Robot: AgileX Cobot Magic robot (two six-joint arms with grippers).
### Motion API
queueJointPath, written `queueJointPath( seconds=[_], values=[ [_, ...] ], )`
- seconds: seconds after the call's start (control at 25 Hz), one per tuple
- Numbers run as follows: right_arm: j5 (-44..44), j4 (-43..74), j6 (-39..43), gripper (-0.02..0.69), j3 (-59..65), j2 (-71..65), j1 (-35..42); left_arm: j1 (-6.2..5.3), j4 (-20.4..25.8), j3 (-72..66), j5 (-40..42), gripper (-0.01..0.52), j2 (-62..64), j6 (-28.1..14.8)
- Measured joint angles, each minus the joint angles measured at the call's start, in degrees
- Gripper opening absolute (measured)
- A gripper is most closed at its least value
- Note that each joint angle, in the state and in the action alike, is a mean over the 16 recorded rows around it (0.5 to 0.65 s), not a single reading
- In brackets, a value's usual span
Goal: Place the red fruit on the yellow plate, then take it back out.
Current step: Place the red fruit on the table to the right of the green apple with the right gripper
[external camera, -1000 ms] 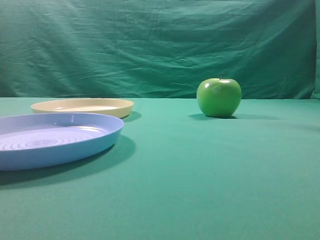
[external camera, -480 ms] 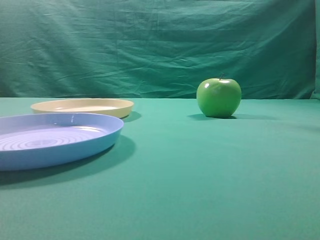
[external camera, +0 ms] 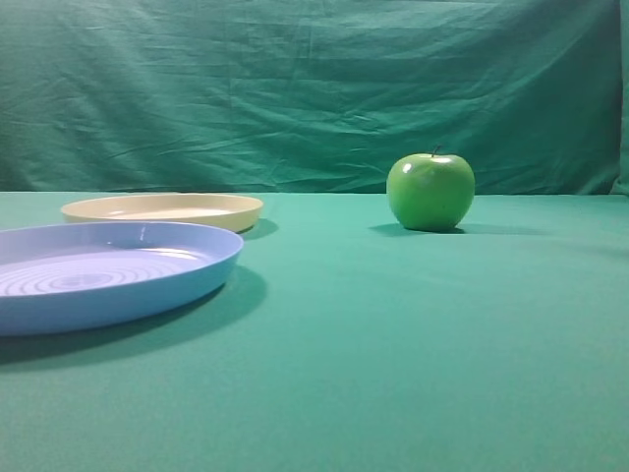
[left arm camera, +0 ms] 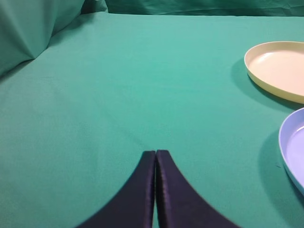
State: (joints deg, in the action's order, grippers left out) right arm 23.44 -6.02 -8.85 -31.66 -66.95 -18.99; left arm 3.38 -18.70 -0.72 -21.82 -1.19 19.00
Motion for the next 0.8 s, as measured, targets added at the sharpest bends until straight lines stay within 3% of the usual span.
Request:
queueJointPath(
  seconds=[0.36, 0.8],
  values=[
    [-8.03, -0.13, 0.07, 0.204, 3.04, -8.41, 0.0, 0.0, 0.0, 0.0, 0.0, 0.0, 0.0, 0.0],
    [-6.15, -0.22, 0.07, 0.497, 0.66, -12.82, 0.0, 0.0, 0.0, 0.0, 0.0, 0.0, 0.0, 0.0]
  ],
)
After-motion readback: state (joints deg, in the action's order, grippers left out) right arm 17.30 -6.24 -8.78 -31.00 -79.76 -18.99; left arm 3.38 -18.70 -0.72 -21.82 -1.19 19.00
